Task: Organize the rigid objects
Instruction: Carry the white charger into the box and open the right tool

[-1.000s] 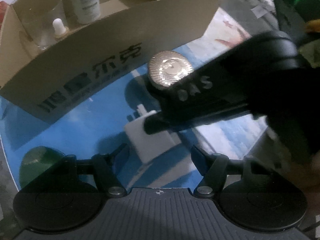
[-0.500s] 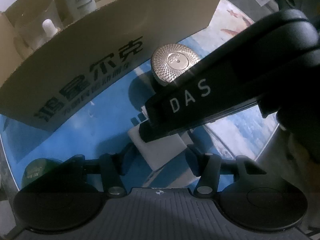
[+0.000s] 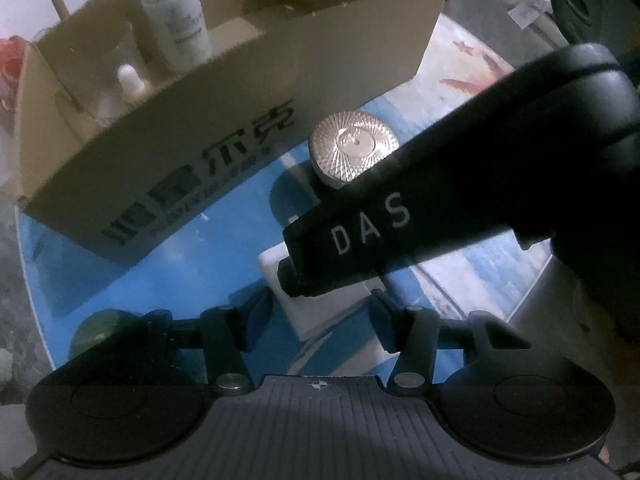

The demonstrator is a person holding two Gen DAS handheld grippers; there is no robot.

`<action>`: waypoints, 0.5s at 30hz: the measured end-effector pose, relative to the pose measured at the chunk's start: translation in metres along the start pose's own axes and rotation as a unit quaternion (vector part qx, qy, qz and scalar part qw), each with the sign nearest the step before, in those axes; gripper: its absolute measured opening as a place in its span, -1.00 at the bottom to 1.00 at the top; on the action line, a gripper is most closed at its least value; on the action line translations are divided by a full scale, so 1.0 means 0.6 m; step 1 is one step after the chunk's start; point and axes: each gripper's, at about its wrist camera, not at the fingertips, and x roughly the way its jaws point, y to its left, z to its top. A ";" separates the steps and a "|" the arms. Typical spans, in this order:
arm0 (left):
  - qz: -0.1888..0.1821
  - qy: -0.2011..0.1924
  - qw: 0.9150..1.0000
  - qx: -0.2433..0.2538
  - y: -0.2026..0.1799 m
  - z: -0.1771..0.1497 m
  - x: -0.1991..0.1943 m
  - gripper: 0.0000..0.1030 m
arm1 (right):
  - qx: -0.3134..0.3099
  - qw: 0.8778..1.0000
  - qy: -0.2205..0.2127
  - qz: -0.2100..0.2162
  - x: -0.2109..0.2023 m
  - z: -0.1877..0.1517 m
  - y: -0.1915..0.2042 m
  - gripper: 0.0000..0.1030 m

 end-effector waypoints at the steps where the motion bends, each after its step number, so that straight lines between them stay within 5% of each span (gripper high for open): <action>1: 0.002 -0.004 1.000 -0.001 0.001 0.000 -0.006 0.01 | -0.002 1.000 -0.002 0.001 -0.004 0.000 0.004 -0.24; 10: 0.030 -0.064 0.997 0.009 0.000 0.014 -0.114 -0.01 | -0.015 0.999 -0.032 0.024 -0.091 0.009 0.070 -0.24; 15: 0.046 -0.110 0.992 0.032 -0.012 0.048 -0.153 -0.01 | -0.022 0.997 -0.062 0.034 -0.150 0.059 0.094 -0.24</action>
